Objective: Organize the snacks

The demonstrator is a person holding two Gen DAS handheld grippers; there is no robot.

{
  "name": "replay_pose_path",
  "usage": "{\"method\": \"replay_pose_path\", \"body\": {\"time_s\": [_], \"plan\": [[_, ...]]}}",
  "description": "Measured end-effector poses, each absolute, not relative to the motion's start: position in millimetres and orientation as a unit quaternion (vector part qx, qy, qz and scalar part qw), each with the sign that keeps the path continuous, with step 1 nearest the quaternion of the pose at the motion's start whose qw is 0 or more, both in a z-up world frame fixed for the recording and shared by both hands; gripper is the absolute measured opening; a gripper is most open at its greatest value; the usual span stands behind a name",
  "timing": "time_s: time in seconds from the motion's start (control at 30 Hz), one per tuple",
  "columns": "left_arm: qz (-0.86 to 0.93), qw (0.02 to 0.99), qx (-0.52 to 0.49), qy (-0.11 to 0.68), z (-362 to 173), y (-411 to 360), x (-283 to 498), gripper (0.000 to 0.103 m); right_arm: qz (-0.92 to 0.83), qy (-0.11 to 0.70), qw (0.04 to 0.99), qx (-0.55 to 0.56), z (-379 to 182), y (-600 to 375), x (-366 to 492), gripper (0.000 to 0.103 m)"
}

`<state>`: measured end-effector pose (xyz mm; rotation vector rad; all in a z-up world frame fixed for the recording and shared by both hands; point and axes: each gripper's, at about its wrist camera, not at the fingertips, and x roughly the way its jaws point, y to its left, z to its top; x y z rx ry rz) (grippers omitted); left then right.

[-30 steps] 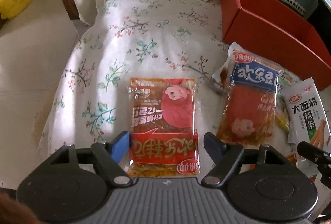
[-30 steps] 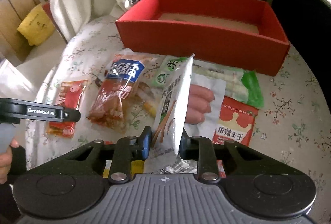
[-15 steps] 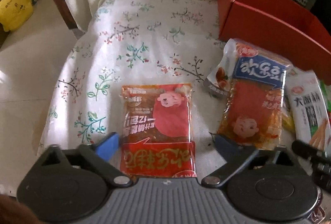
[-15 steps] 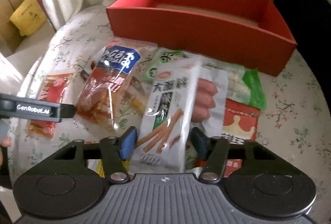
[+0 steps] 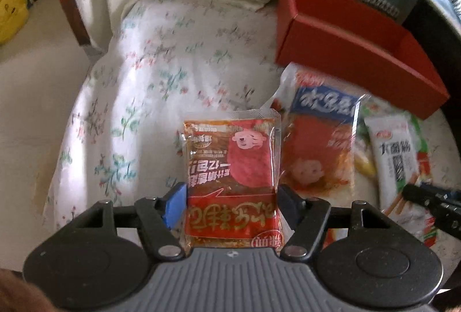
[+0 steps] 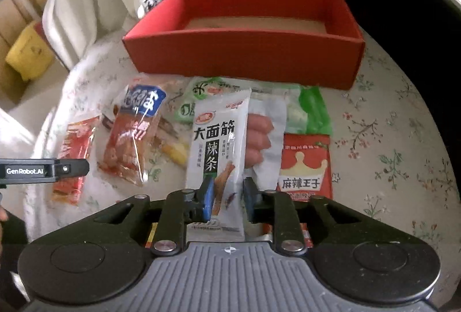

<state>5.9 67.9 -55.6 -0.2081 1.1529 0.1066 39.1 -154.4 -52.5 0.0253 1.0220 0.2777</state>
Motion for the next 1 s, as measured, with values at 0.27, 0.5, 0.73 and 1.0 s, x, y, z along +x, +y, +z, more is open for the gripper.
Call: {"method": "replay_pose_path", "body": {"time_s": [0.27,0.5,0.73,1.0], "plan": [[0.055,0.83,-0.078,0.55,-61.7,66.5,6.2,0.066,0.116,0.453,0.882,-0.059,-41.0,-128.5,39.9,0.09],[0.05,0.828,-0.033,0.557,-68.9,50.4,11.9,0.083,0.114,0.476,0.862,-0.133,-71.9,-95.8,44.9,0.087],[0.055,0.835,-0.064,0.543,-59.4,64.3,8.4,0.059,0.113,0.488,0.862,-0.081,-60.5,-119.5,48.0,0.056],[0.05,0.861,-0.1,0.497,-31.0,76.9,-4.3,0.059,0.132,0.459,0.878,-0.006,-33.3,-147.4,39.6,0.054]]}}
